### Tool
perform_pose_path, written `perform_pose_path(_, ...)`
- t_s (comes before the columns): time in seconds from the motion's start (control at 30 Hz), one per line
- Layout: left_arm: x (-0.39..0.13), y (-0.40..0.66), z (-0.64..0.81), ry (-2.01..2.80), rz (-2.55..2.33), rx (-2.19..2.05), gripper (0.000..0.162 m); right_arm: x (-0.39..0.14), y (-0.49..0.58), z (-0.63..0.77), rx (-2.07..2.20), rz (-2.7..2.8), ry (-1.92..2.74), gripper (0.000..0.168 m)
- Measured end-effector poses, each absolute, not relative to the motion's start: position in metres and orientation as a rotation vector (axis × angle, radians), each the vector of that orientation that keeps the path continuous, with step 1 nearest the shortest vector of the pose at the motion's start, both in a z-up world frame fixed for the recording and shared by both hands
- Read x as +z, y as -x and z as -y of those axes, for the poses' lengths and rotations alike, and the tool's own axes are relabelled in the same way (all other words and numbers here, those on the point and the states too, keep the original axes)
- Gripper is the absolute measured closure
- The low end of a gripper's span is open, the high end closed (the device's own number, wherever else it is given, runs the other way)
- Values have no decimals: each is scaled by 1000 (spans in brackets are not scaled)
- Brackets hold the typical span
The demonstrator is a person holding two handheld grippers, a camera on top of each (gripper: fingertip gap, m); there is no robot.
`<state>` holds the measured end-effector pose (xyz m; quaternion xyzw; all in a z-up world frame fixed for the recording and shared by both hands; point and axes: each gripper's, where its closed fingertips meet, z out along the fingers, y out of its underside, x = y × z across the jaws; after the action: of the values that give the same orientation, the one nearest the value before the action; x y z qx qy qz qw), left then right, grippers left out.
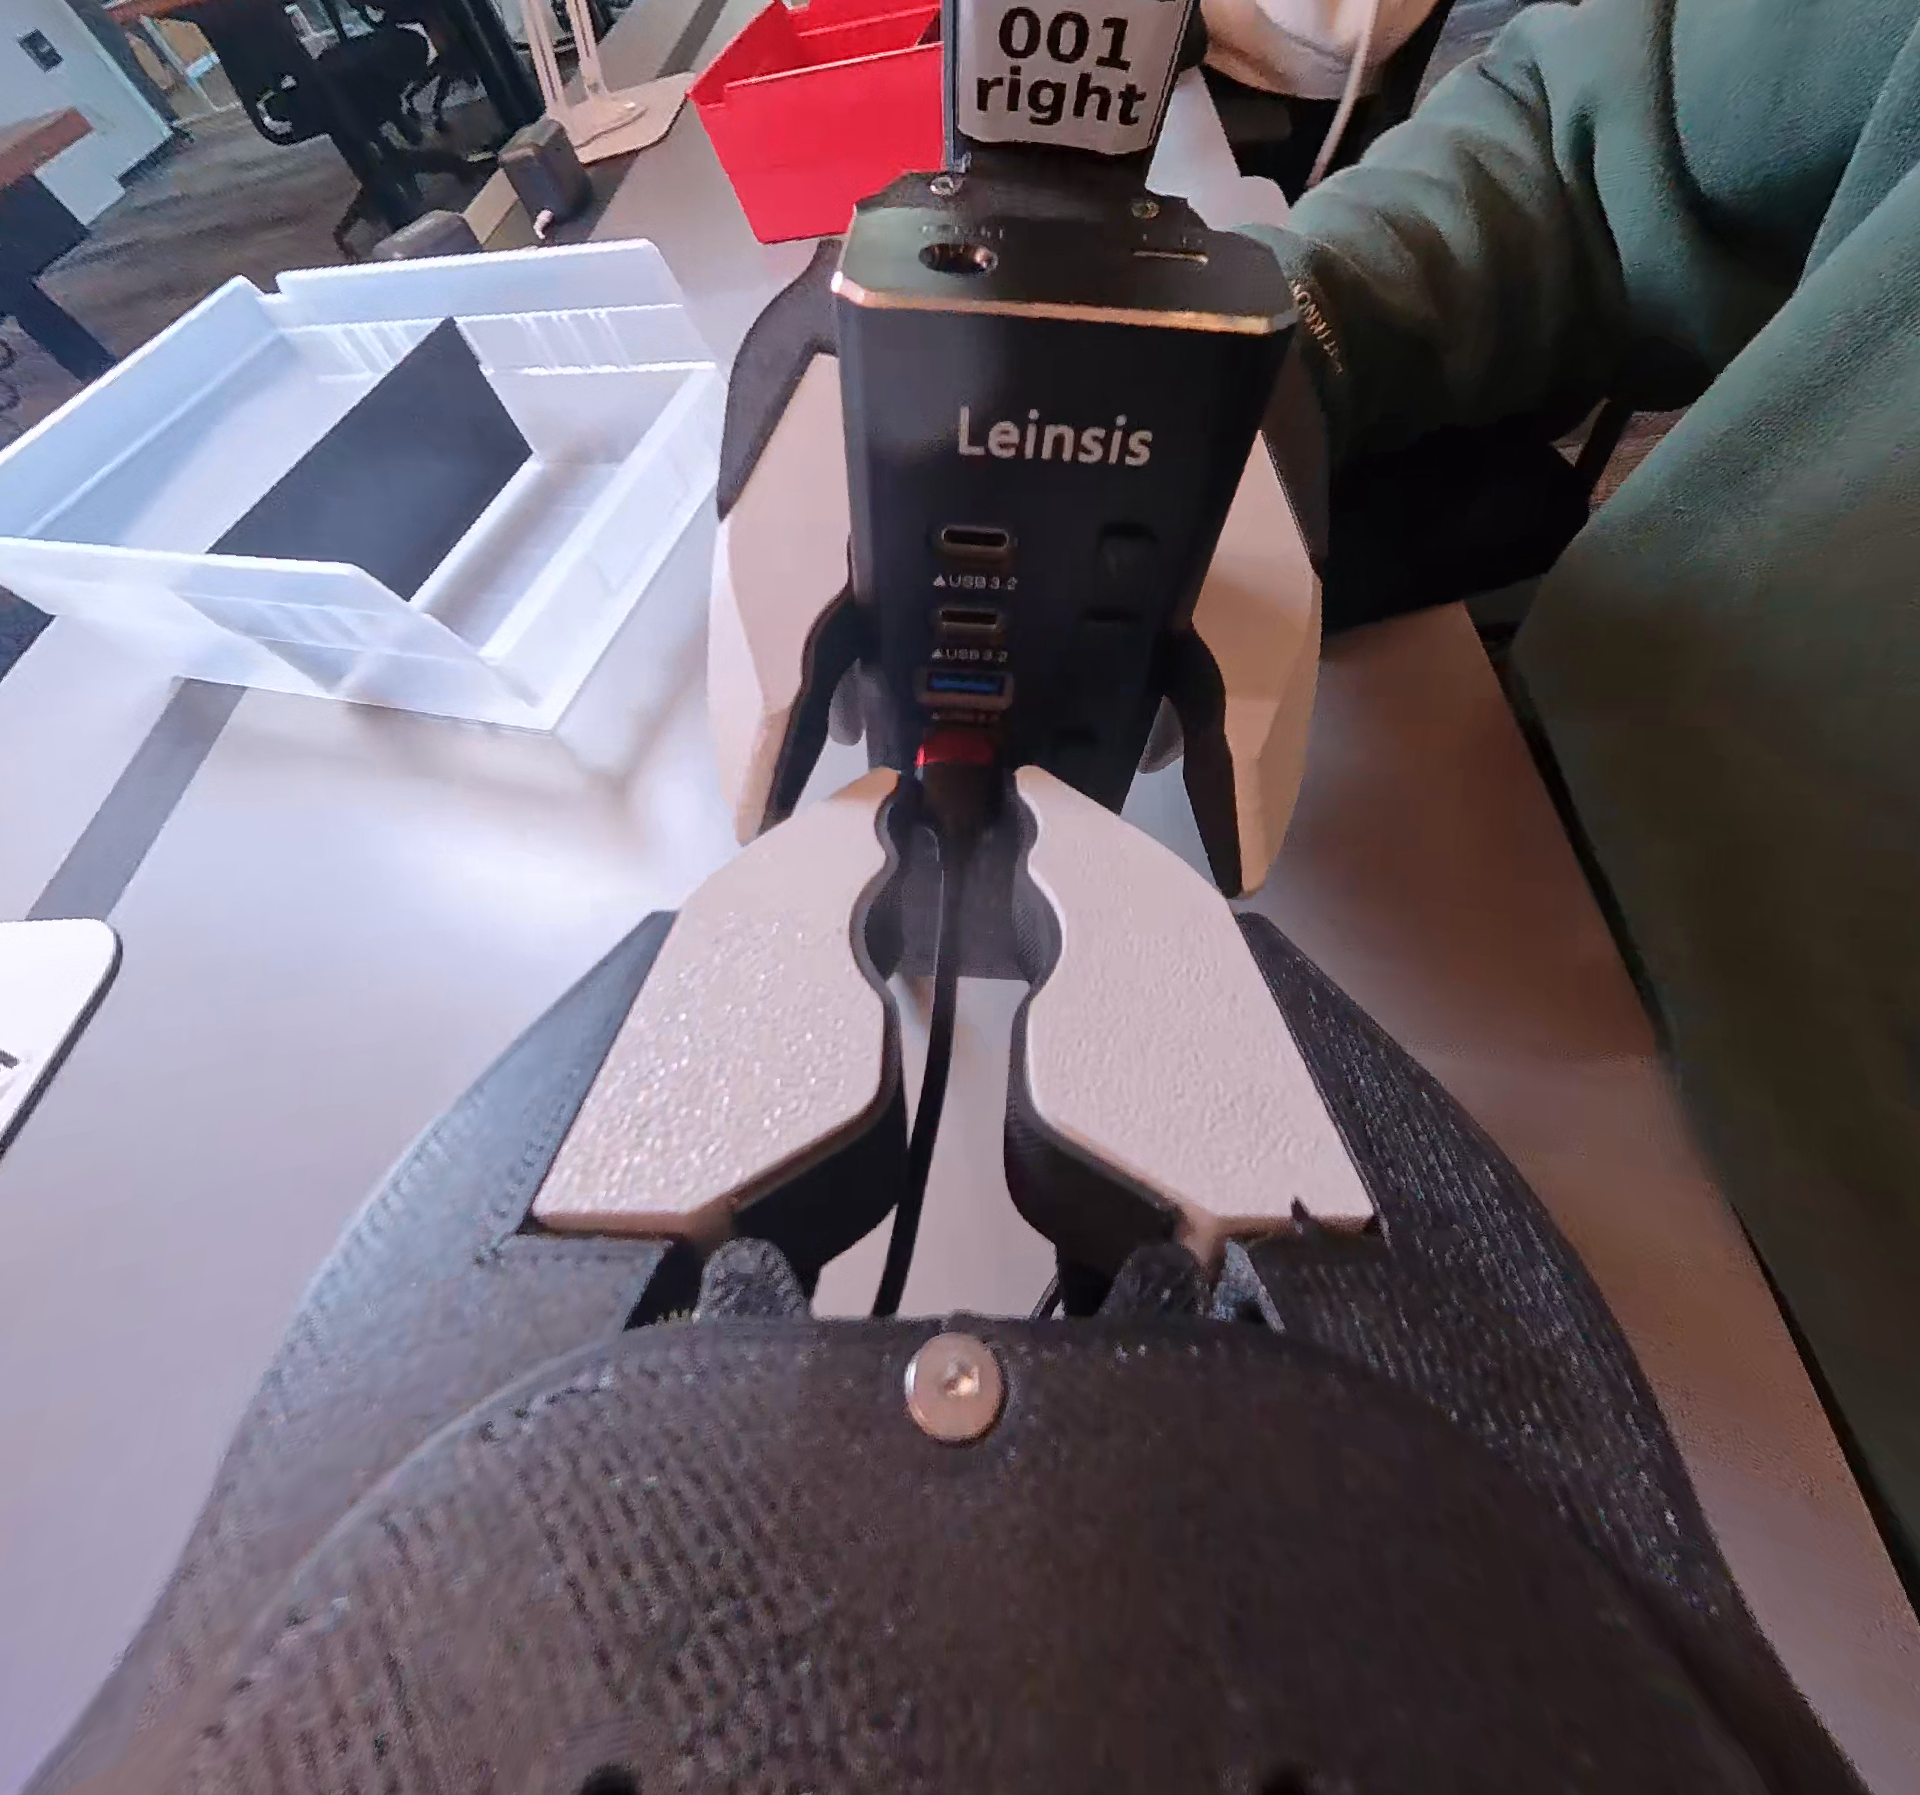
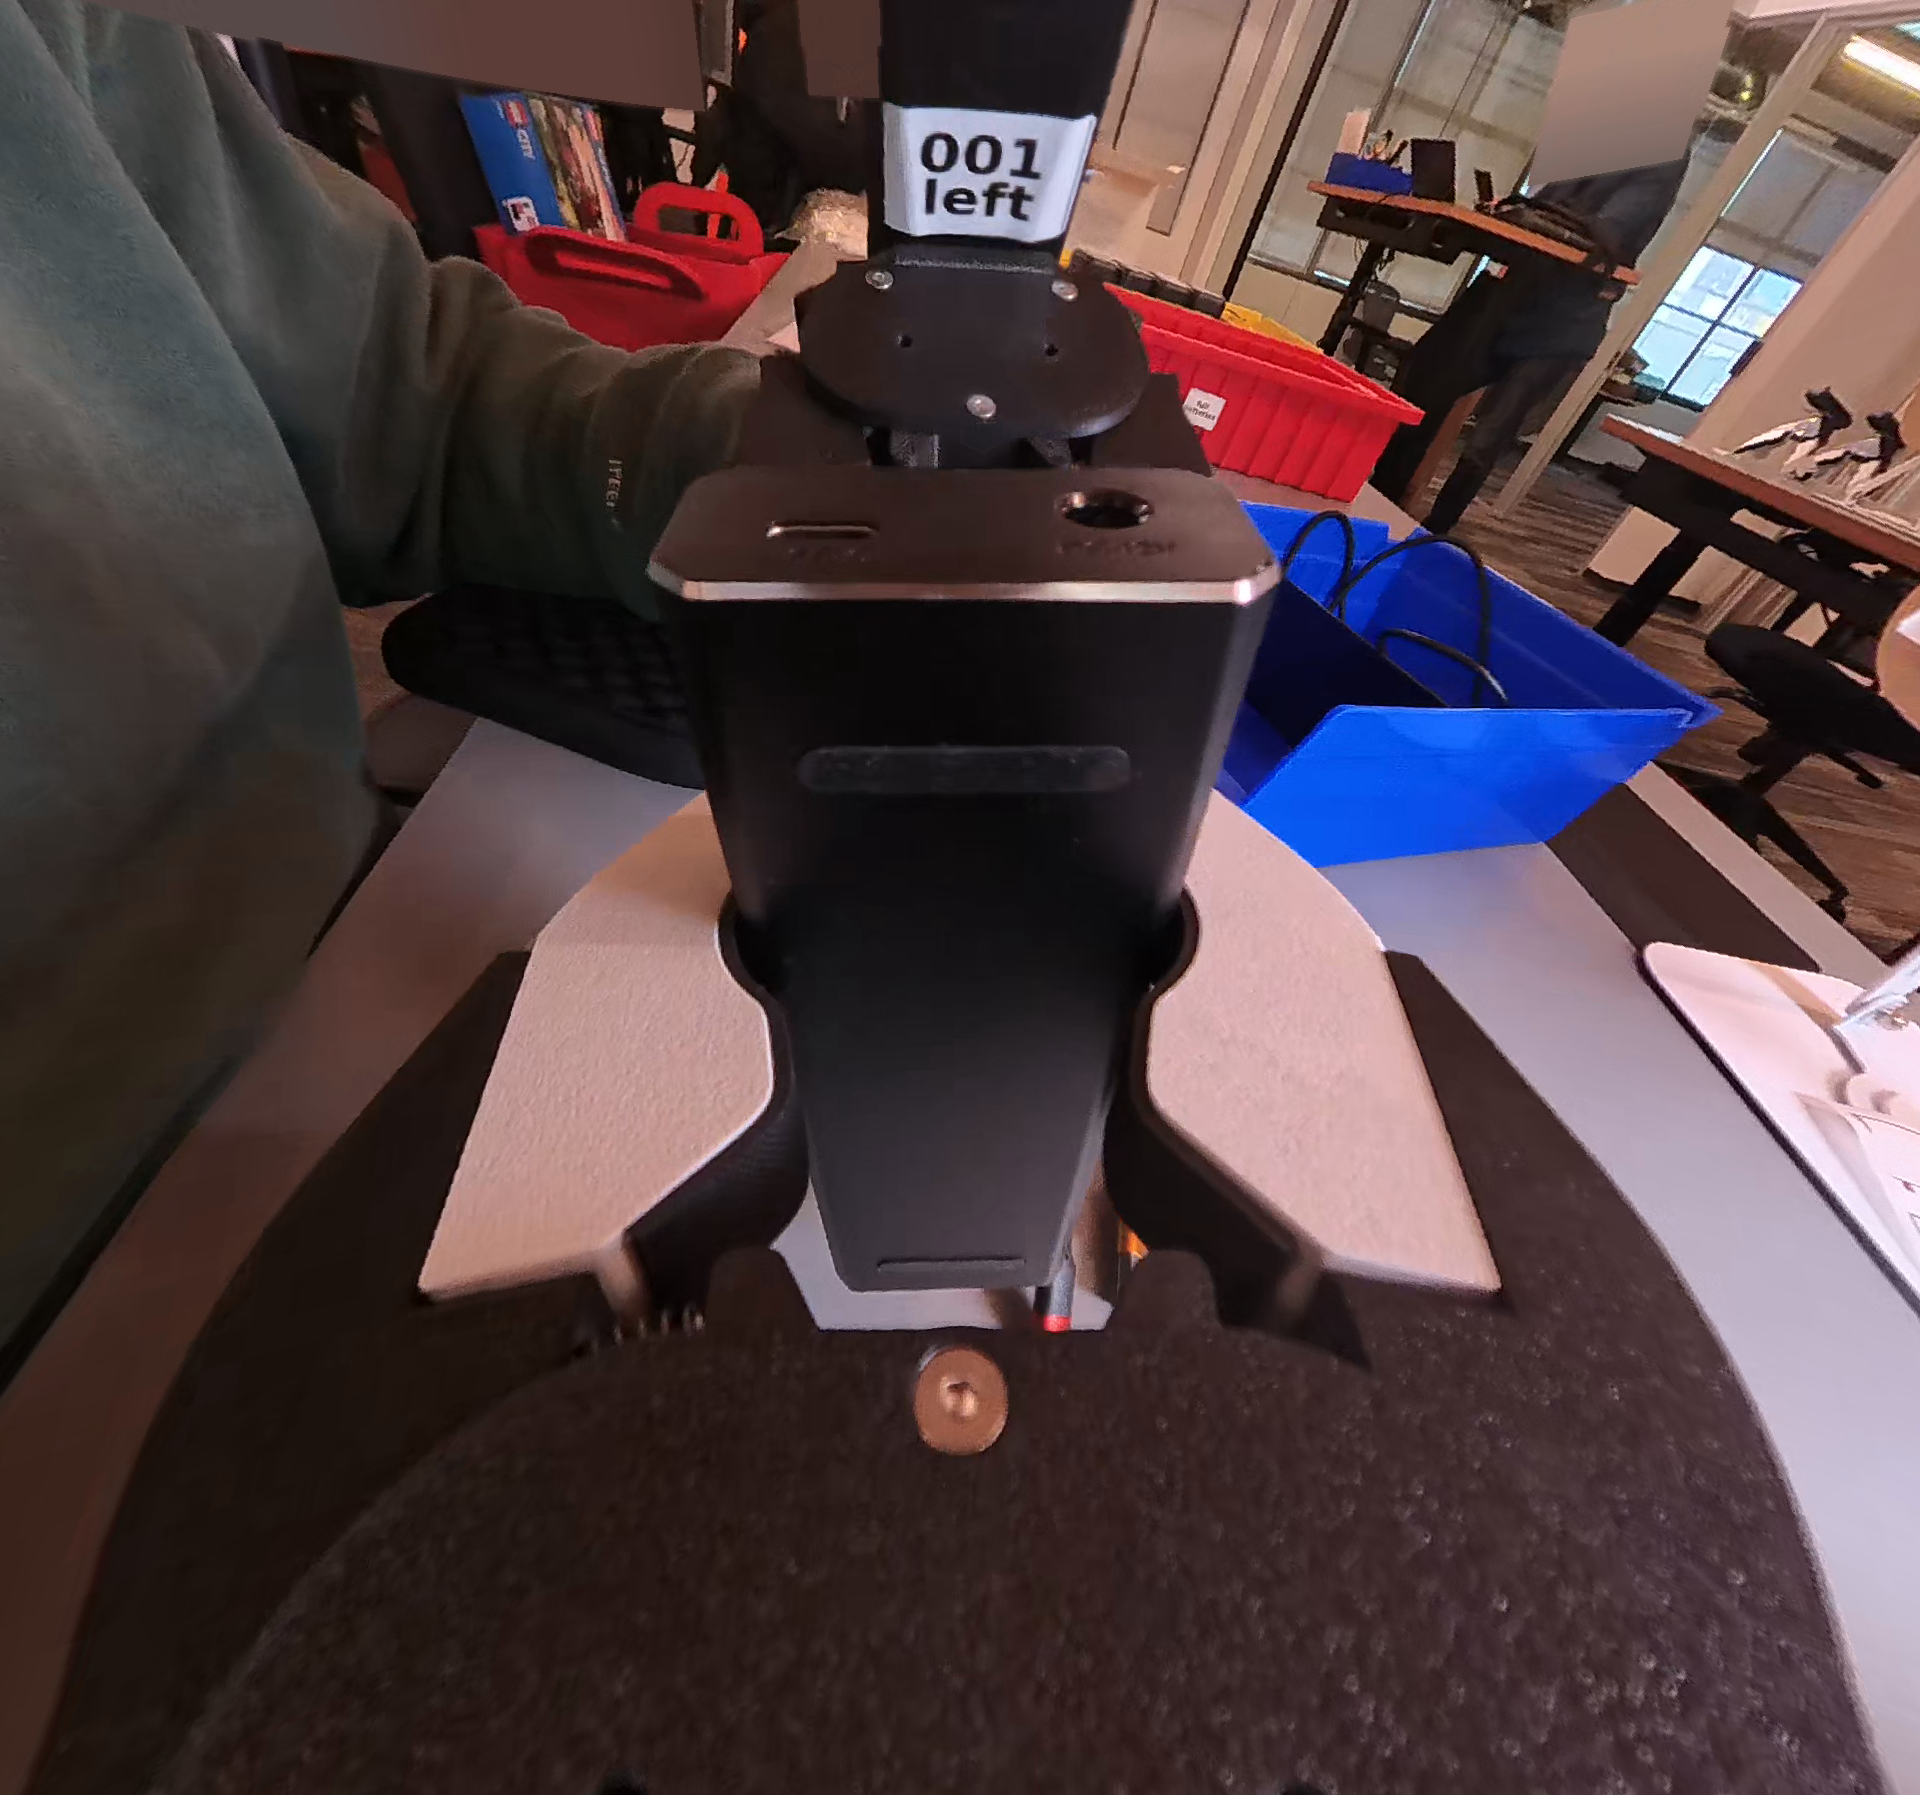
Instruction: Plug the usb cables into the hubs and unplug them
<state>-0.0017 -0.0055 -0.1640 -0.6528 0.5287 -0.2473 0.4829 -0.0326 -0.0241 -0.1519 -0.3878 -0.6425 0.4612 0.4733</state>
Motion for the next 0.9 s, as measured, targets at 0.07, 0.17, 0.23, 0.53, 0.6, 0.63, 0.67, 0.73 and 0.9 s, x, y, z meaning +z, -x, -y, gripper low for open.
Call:
perform_pose_path(0.07,-165,1,5,1592,-1297,-587,146,-153,32,25,1125,1575,950,97)
perform_pose_path(0.17,-158,0,7,1588,-1266,-615,146,-148,30,25,1158,1555,955,97)
perform_pose_path(0.23,-150,1,7,1553,-1255,-589,145,-140,30,24,1177,1517,951,97)
perform_pose_path(0.53,-135,9,17,1493,-1281,-517,146,-134,25,31,1170,1560,914,97)
perform_pose_path(0.6,-96,54,8,1451,-1083,-526,147,-135,6,-4,1085,1481,998,97)
perform_pose_path(0.63,-84,71,7,1431,-1046,-489,147,-134,-3,-14,1056,1465,1023,97)
perform_pose_path(0.67,-83,77,5,1437,-1052,-426,146,-128,-6,-16,1044,1455,1014,97)
perform_pose_path(0.73,-94,74,0,1503,-1073,-454,146,-114,-2,-11,1045,1443,968,96)
perform_pose_path(0.9,-146,70,-14,1713,-1081,-594,136,-93,-9,-18,1160,1344,951,97)
